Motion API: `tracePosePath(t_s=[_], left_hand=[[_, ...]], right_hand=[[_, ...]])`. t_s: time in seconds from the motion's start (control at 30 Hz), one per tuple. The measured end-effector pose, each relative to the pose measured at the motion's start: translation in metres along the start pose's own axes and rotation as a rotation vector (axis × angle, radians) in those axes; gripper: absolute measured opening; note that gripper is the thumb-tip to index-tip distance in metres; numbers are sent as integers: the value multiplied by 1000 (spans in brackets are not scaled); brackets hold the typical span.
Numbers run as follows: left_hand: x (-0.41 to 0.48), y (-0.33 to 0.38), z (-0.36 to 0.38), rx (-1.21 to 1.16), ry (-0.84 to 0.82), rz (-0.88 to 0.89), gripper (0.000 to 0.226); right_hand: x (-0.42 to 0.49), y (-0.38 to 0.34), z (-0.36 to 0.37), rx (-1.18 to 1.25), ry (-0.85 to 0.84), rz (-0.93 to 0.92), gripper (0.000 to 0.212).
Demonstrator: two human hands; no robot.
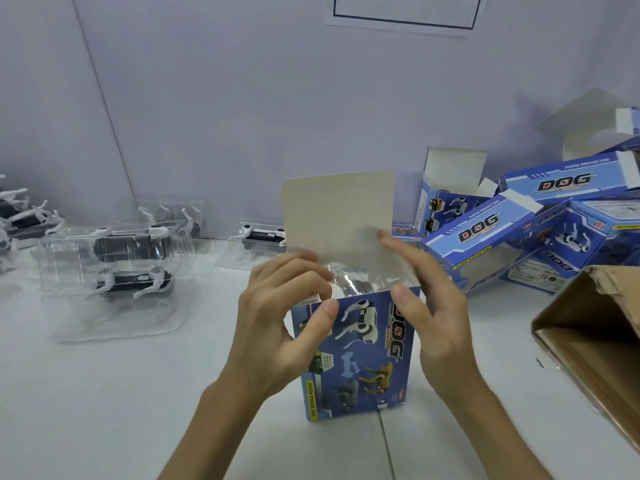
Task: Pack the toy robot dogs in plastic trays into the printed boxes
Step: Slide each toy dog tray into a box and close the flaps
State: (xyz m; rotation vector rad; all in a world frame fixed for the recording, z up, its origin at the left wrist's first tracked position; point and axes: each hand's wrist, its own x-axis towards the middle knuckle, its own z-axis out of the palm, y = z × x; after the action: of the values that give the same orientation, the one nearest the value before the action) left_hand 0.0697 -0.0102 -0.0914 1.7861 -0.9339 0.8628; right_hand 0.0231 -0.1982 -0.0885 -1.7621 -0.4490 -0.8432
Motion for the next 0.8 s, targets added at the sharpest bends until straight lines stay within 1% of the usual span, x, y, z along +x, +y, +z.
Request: tracePosePath(t_s=[0.07,0.1,0.2,0.27,0.33,0.37,0.43,0.5,0.57,0.6,0.7,0.73,0.8], left_hand=[[1,0,0,15,-11,8,27],[2,1,0,23,-15,9,28],[6,4,3,37,-6,14,32],[6,6,6,44,-6,6,34],[5,6,7,26,-16,-1,34],[4,6,7,11,-23,-5,33],[5,5,6,-19,-33,-15,34],[6,5,6,-43,-30,-18,35],[5,5,7,-60,-18,-15,35],[5,4,8,-50,-15,-6,35],[1,5,8,61,2,36,36],[0,6,8,92,12,59,36],[-2,5,7,132,34,122,32]], right_hand=[[2,2,-1,-92,-16,-10,37],[4,3,-3,-97,-13,-6,35],[9,3,-10,-49,26,17,38],[13,4,-11,6,51,110,35],[16,4,-11,159,84,218,26],[19,6,-11,266,120,282,29],[24,7,-13,466,173,414,51],[31,6,-15,621,98,462,67],[34,5,-17,724,-15,444,70],[33,6,-17,747,-27,429,64],[28,7,-17,726,-5,400,29],[26,7,-17,714,-16,388,23],[24,5,-16,735,-43,380,26]])
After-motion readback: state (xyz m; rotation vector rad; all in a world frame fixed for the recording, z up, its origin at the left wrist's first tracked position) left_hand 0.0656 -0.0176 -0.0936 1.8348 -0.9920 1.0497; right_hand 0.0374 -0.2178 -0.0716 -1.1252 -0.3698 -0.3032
